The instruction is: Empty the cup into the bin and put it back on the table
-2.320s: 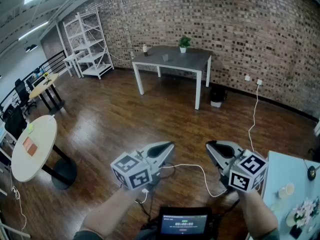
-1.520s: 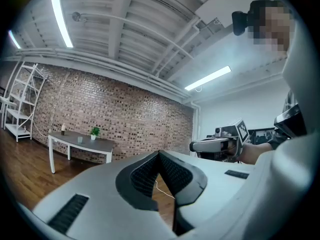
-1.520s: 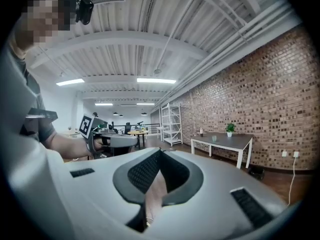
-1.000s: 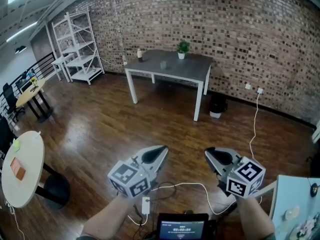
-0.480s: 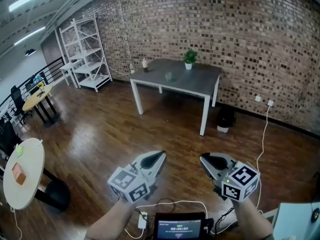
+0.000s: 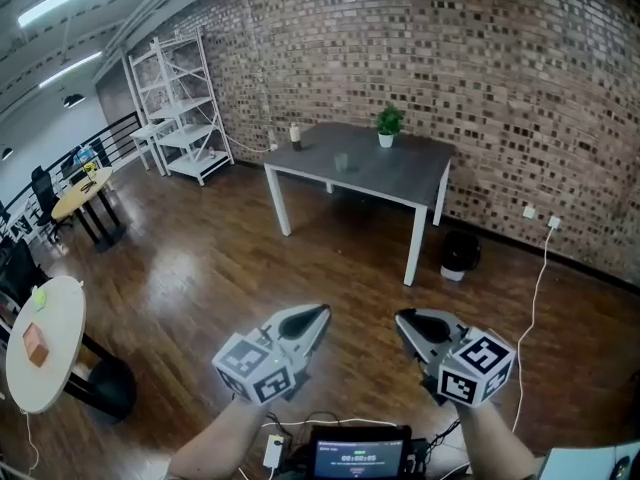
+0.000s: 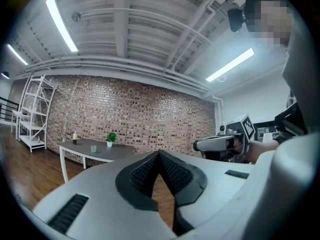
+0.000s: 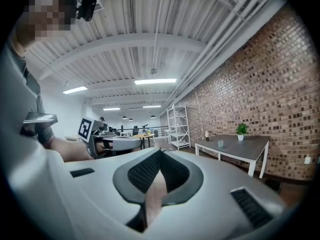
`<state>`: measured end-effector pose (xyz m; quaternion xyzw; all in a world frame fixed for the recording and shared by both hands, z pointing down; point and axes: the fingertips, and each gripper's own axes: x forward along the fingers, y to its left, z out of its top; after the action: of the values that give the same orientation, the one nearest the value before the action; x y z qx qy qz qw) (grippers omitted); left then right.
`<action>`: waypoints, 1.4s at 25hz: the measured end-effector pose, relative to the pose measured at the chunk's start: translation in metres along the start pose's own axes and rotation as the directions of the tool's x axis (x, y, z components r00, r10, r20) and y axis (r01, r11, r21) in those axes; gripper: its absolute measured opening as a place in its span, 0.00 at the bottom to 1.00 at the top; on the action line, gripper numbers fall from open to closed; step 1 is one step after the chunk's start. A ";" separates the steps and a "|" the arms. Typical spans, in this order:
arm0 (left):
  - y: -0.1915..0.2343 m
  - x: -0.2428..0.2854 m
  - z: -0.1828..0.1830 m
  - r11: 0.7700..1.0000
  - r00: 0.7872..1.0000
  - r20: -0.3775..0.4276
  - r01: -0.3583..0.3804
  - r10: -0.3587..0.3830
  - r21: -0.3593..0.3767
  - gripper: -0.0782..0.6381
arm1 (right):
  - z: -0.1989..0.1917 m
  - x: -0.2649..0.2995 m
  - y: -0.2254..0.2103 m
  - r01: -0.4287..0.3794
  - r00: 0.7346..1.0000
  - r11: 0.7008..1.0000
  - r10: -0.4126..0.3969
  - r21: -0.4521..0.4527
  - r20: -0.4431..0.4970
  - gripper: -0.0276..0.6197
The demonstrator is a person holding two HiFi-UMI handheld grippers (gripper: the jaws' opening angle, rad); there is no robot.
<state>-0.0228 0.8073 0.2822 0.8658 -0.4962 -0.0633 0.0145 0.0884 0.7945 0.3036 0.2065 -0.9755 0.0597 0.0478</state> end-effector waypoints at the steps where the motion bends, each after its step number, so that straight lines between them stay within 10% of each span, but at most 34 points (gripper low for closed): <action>1: 0.004 0.006 0.001 1.000 1.000 0.004 -0.003 0.003 -0.004 0.11 | 0.002 0.002 -0.008 0.004 1.000 1.000 -0.004 0.000 0.005 0.05; 35: 0.322 0.204 -0.006 0.998 0.998 0.046 -0.040 0.042 -0.047 0.11 | 0.040 0.255 -0.261 0.137 0.991 0.991 -0.137 0.008 -0.009 0.05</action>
<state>-0.1963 0.4683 0.2969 0.8531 -0.5124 -0.0947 0.0243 -0.0395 0.4512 0.3189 0.2728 -0.9585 0.0615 0.0550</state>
